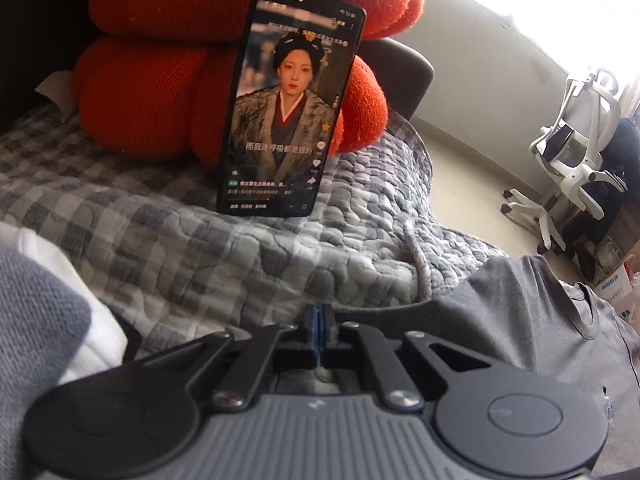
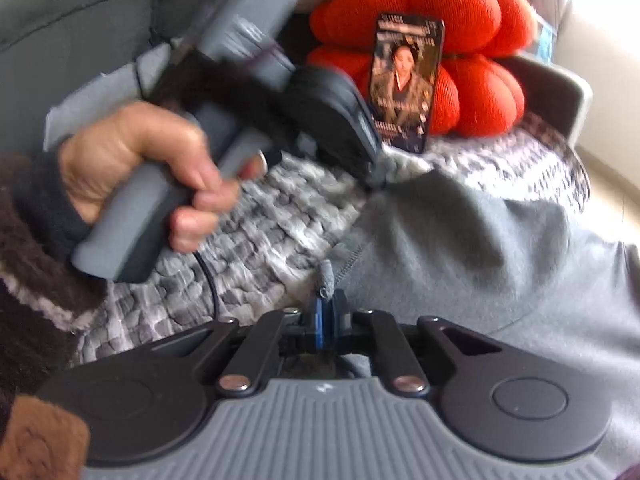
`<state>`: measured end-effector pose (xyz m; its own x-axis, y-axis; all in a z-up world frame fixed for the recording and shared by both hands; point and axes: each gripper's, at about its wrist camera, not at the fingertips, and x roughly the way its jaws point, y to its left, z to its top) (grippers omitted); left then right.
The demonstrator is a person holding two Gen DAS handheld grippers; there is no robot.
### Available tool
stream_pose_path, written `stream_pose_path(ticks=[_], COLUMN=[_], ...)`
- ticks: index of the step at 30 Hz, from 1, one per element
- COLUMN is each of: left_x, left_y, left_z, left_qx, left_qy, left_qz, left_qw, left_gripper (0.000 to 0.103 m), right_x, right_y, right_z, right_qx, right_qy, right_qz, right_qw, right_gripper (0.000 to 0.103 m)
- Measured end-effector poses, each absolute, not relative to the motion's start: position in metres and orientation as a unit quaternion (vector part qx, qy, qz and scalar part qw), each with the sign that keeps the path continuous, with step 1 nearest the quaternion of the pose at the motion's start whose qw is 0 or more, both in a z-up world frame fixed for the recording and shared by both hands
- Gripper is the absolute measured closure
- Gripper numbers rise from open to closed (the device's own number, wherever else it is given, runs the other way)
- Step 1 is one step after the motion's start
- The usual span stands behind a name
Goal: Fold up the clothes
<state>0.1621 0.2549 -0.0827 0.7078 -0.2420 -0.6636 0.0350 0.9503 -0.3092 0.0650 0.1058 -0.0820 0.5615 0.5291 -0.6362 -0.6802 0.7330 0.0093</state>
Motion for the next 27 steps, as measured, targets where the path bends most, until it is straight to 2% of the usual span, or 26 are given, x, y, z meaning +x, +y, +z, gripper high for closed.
stream_pose_path(ticks=[2, 3, 5, 6, 7, 11, 13, 17, 27], left_x=[0.158, 0.156, 0.153, 0.150, 0.147, 0.132, 0.127, 0.125, 0.118], left_y=[0.254, 0.253, 0.252, 0.251, 0.250, 0.237, 0.225, 0.199, 0.170], left_z=[-0.077, -0.074, -0.068, -0.064, -0.060, -0.042, -0.035, -0.035, -0.050], left_qx=[-0.130, -0.128, -0.131, -0.133, -0.134, -0.128, -0.116, -0.077, -0.011], left_qy=[0.364, 0.358, 0.350, 0.340, 0.330, 0.292, 0.283, 0.287, 0.366], left_qz=[-0.070, -0.069, -0.076, -0.080, -0.084, -0.119, -0.144, -0.174, -0.135], left_qw=[0.919, 0.922, 0.925, 0.927, 0.931, 0.940, 0.941, 0.939, 0.921], left_gripper=[0.099, 0.094, 0.086, 0.080, 0.074, 0.069, 0.061, 0.059, 0.058], right_x=[0.065, 0.066, 0.069, 0.069, 0.069, 0.068, 0.067, 0.068, 0.062], right_y=[0.100, 0.097, 0.087, 0.082, 0.076, 0.049, 0.034, -0.016, -0.159], right_z=[-0.078, -0.075, -0.069, -0.065, -0.060, -0.044, -0.038, -0.033, -0.026], right_qx=[-0.102, -0.093, -0.075, -0.065, -0.057, -0.035, -0.029, -0.027, 0.049], right_qy=[0.317, 0.323, 0.330, 0.331, 0.332, 0.336, 0.339, 0.347, 0.352], right_qz=[0.351, 0.353, 0.357, 0.360, 0.362, 0.343, 0.326, 0.262, 0.086], right_qw=[0.875, 0.873, 0.870, 0.870, 0.869, 0.877, 0.882, 0.900, 0.931], right_gripper=[0.087, 0.084, 0.074, 0.065, 0.062, 0.062, 0.062, 0.062, 0.060])
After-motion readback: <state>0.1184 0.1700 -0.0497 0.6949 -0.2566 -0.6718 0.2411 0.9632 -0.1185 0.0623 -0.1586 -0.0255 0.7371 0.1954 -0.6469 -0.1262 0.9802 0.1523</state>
